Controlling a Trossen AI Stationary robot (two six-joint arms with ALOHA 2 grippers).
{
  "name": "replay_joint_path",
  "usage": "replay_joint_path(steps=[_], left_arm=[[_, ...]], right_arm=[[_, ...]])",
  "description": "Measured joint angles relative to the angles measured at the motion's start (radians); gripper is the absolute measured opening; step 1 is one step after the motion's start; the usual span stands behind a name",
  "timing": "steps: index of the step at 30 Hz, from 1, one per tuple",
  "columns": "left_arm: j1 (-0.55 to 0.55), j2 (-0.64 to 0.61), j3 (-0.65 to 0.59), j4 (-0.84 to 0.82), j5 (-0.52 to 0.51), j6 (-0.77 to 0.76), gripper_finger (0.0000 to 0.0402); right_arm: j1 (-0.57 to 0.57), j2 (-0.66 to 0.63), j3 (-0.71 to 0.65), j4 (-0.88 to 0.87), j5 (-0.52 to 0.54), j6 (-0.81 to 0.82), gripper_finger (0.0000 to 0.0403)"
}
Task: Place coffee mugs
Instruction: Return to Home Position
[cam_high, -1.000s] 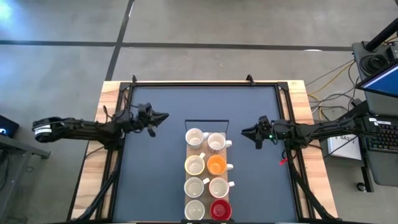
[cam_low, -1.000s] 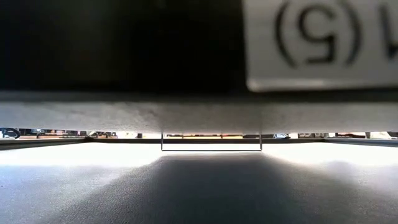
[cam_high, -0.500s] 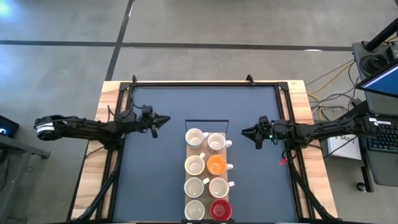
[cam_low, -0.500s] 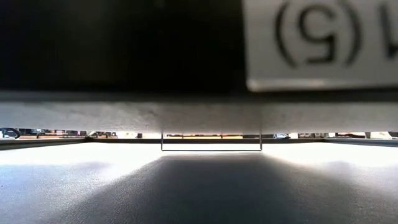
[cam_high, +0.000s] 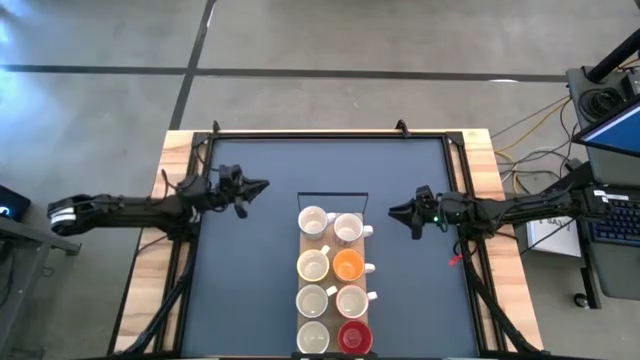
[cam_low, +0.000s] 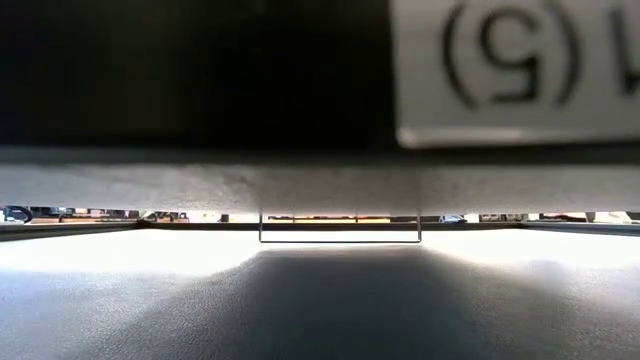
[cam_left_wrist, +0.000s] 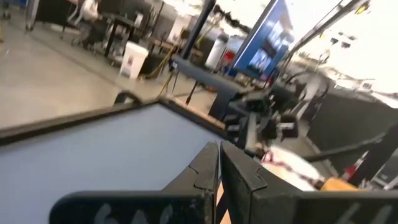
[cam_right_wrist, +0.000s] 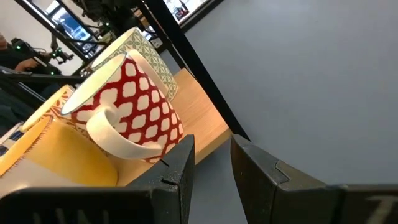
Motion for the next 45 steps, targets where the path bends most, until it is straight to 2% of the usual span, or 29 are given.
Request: replay_joint_path(steps=[9,23,35,45], left_arm=[[0.0,-0.241,0.0,-0.001,0.0,0.0,0.0],[0.0,-0.531,0.0,-0.001,0.0,0.0,0.0],[0.0,-0.662,-0.001,-0.001,0.0,0.0,0.0],[0.0,-0.712,-0.018,-0.007,0.0,0.001,0.0]], right_arm=[[0.0,-0.072,0.0,0.0,0.0,0.0,0.0093],[0.0,-0.302,0.0,0.0,0.0,0.0,0.0093],[0.0,-0.472,-0.001,0.001,0.0,0.0,0.0093],[0.0,-0.536,-0.001,-0.001,0.0,0.0,0.0093]])
